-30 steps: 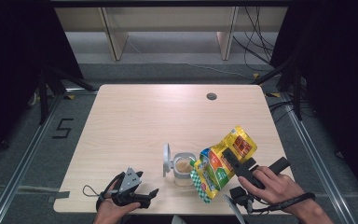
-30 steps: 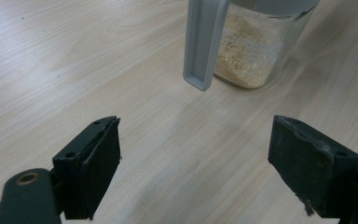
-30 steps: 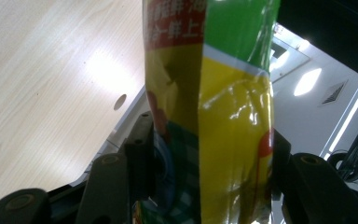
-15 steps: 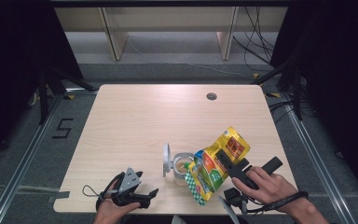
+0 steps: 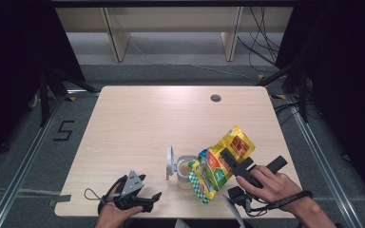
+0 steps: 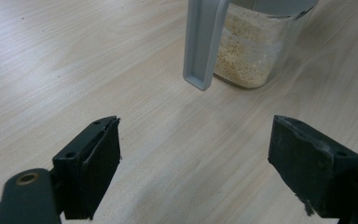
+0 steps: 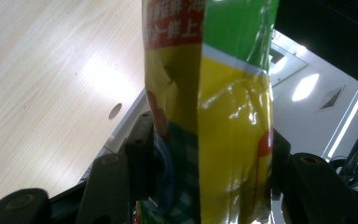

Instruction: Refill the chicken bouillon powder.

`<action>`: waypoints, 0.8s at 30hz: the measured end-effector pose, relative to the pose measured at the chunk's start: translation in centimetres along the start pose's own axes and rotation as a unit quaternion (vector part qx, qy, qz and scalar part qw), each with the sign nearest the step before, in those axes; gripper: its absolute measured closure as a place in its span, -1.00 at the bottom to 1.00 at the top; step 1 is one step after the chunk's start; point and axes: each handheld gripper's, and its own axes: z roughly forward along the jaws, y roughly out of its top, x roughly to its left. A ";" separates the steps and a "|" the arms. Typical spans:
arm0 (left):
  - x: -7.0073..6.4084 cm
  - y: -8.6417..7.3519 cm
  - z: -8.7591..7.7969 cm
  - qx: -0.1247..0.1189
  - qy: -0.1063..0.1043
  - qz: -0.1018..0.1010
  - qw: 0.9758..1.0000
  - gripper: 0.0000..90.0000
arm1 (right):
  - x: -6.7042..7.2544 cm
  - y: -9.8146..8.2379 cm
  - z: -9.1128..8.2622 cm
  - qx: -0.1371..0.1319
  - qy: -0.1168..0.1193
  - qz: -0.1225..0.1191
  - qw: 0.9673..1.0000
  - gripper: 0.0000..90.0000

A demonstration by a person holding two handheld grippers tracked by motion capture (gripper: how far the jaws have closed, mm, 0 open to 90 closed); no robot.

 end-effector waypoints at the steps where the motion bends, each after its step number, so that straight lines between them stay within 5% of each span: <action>1: 0.0 0.0 0.0 0.002 0.002 0.002 1.000 -0.64 | 0.0 -0.1 0.0 0.000 -0.002 0.001 1.000 0.17; 10: 0.2 0.1 -0.1 0.006 0.002 0.019 1.000 -0.64 | 0.3 -0.5 -0.9 0.006 0.002 0.001 1.000 0.18; 11: 0.0 0.0 0.1 -0.002 0.001 0.001 1.000 -0.64 | 0.4 -0.5 -0.9 0.006 0.001 0.003 1.000 0.18; 14: -0.1 -0.1 0.2 -0.005 0.005 -0.003 1.000 -0.64 | 0.5 -0.4 -1.1 0.003 0.002 0.006 1.000 0.18; 15: 0.2 0.0 0.0 0.005 0.009 0.021 1.000 -0.64 | 0.5 -0.4 -1.2 0.004 0.002 0.003 1.000 0.18; 21: 0.2 0.1 0.0 0.006 0.005 0.020 1.000 -0.64 | 0.3 -0.2 -1.3 0.000 0.000 0.008 1.000 0.19; 23: 0.2 0.1 0.0 0.006 0.004 0.018 1.000 -0.64 | 0.2 -0.2 -1.2 -0.002 -0.001 0.010 1.000 0.19; 24: -0.1 0.0 0.1 -0.001 0.004 -0.003 1.000 -0.64 | 0.2 -0.1 -1.1 -0.002 -0.001 0.010 1.000 0.19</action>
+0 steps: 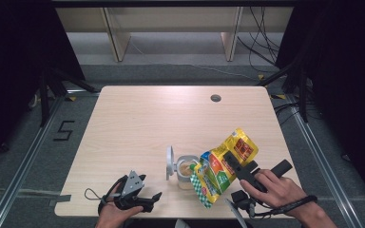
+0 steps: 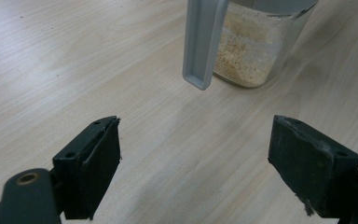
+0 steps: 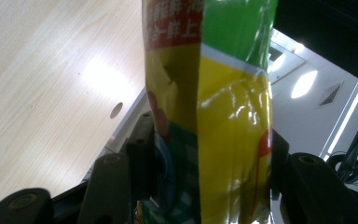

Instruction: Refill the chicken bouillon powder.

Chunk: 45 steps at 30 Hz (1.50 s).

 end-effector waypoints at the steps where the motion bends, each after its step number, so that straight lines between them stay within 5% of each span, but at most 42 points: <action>1: 0.0 0.0 0.0 -0.002 -0.001 -0.002 1.000 -0.64 | 0.0 0.1 0.1 -0.001 0.000 0.002 1.000 0.19; 8: 0.2 0.1 -0.1 0.002 0.000 0.018 1.000 -0.64 | -0.1 0.3 0.5 -0.002 -0.001 -0.001 1.000 0.19; 11: 0.2 0.0 -0.1 0.005 -0.003 0.007 1.000 -0.64 | 0.0 0.0 0.6 0.003 0.002 -0.002 1.000 0.19; 12: 0.3 0.1 -0.1 0.004 0.000 0.019 1.000 -0.64 | 0.0 -0.1 0.7 0.005 0.002 -0.004 1.000 0.19; 15: 0.0 0.0 0.0 0.002 0.001 0.001 1.000 -0.64 | 0.1 -0.4 0.6 0.008 0.004 -0.005 1.000 0.19; 17: 0.3 0.1 -0.1 0.006 0.005 0.024 1.000 -0.64 | 0.3 -0.5 0.4 0.008 0.004 0.001 1.000 0.19; 29: 0.3 0.1 -0.1 0.007 0.004 0.025 1.000 -0.64 | 0.6 -0.1 0.0 0.002 0.006 0.002 1.000 0.20; 31: 0.0 0.0 0.0 0.001 0.000 0.002 1.000 -0.63 | 0.5 0.1 0.1 -0.001 0.006 0.002 1.000 0.20; 33: 0.3 0.1 -0.2 0.009 0.002 0.025 1.000 -0.63 | 0.4 0.2 0.2 -0.001 0.006 0.001 1.000 0.20; 45: 0.1 0.0 0.0 0.000 0.000 0.018 1.000 -0.63 | 0.2 -0.2 0.2 0.004 0.004 -0.004 1.000 0.23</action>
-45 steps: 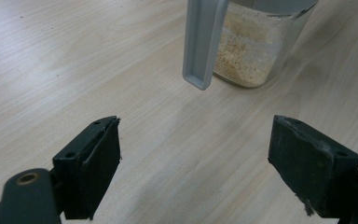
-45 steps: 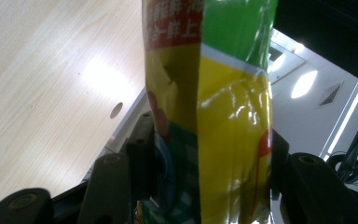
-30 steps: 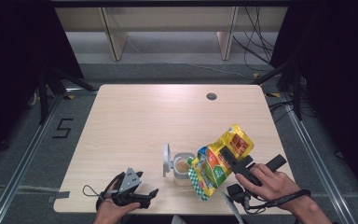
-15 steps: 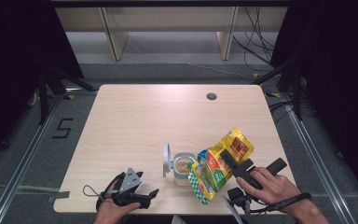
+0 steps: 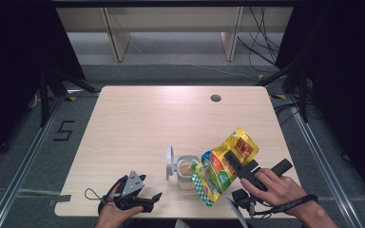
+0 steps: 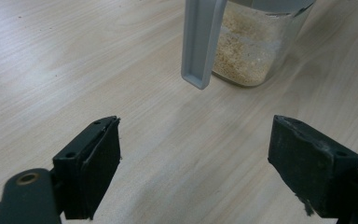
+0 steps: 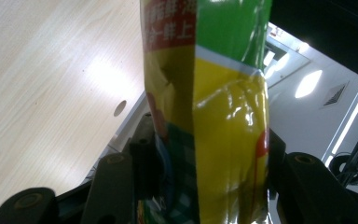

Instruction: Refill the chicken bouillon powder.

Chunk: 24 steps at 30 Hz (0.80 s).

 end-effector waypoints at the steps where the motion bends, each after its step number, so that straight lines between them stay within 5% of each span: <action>1: 0.0 0.0 -0.1 0.005 -0.003 0.001 1.000 -0.63 | 0.1 0.0 0.0 0.000 0.000 0.003 1.000 0.23; 18: 0.1 0.0 -0.1 0.013 -0.005 0.011 1.000 -0.64 | 0.2 0.1 -0.2 -0.006 0.003 0.009 1.000 0.23; 23: 0.0 -0.1 0.0 0.013 -0.005 -0.002 1.000 -0.64 | 0.1 0.2 0.0 -0.006 0.003 0.009 1.000 0.23; 24: 0.1 0.0 -0.1 0.012 -0.005 0.009 1.000 -0.63 | 0.1 0.2 0.0 -0.006 0.004 0.010 1.000 0.23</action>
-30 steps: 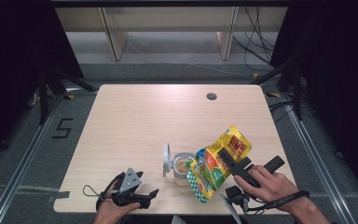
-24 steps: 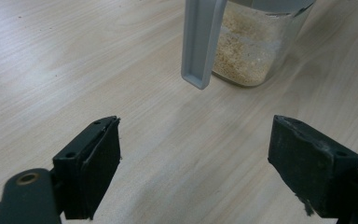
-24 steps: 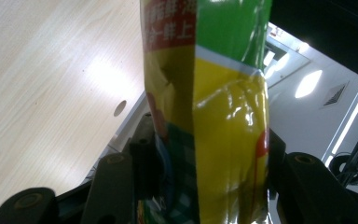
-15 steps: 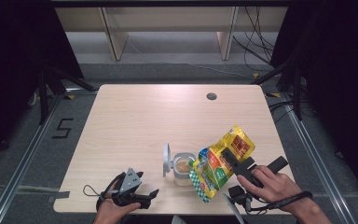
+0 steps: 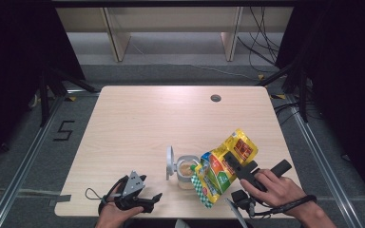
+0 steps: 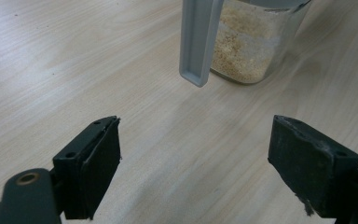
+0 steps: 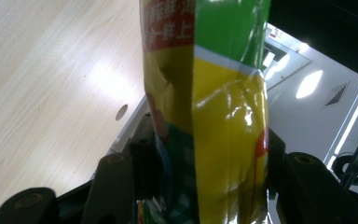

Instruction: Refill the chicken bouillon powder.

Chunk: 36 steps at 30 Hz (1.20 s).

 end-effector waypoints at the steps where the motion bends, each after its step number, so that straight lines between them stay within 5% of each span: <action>1: 0.1 0.0 0.0 0.003 0.001 0.003 1.000 -0.64 | -0.2 0.0 0.1 -0.005 -0.001 -0.011 1.000 0.23; 5: -0.2 -0.1 0.1 0.002 0.002 -0.012 1.000 -0.63 | -0.1 -0.2 0.2 0.003 -0.003 0.001 1.000 0.23; 9: -0.2 -0.1 0.0 -0.001 0.001 -0.012 1.000 -0.63 | -0.1 -0.4 0.2 0.007 -0.001 -0.001 1.000 0.24; 10: 0.1 0.0 0.0 0.004 0.000 0.004 1.000 -0.63 | -0.1 -0.5 0.2 0.007 -0.001 -0.001 1.000 0.24; 15: -0.2 -0.1 0.1 0.000 0.000 -0.013 1.000 -0.63 | 0.2 -0.6 -0.1 0.009 0.000 0.005 1.000 0.24; 27: -0.2 -0.1 0.0 0.000 0.001 -0.013 1.000 -0.63 | -0.1 -0.3 0.0 0.005 -0.002 0.004 1.000 0.24; 31: 0.0 0.0 0.0 0.003 0.001 0.006 1.000 -0.63 | -0.4 -0.3 0.2 0.003 -0.003 0.001 1.000 0.24; 32: -0.1 0.0 0.0 0.002 -0.002 -0.008 1.000 -0.63 | -0.3 -0.3 0.2 0.005 -0.003 0.005 1.000 0.24; 36: -0.1 -0.1 0.0 0.002 0.003 -0.009 1.000 -0.64 | -0.4 -0.5 0.3 0.004 -0.003 0.000 1.000 0.25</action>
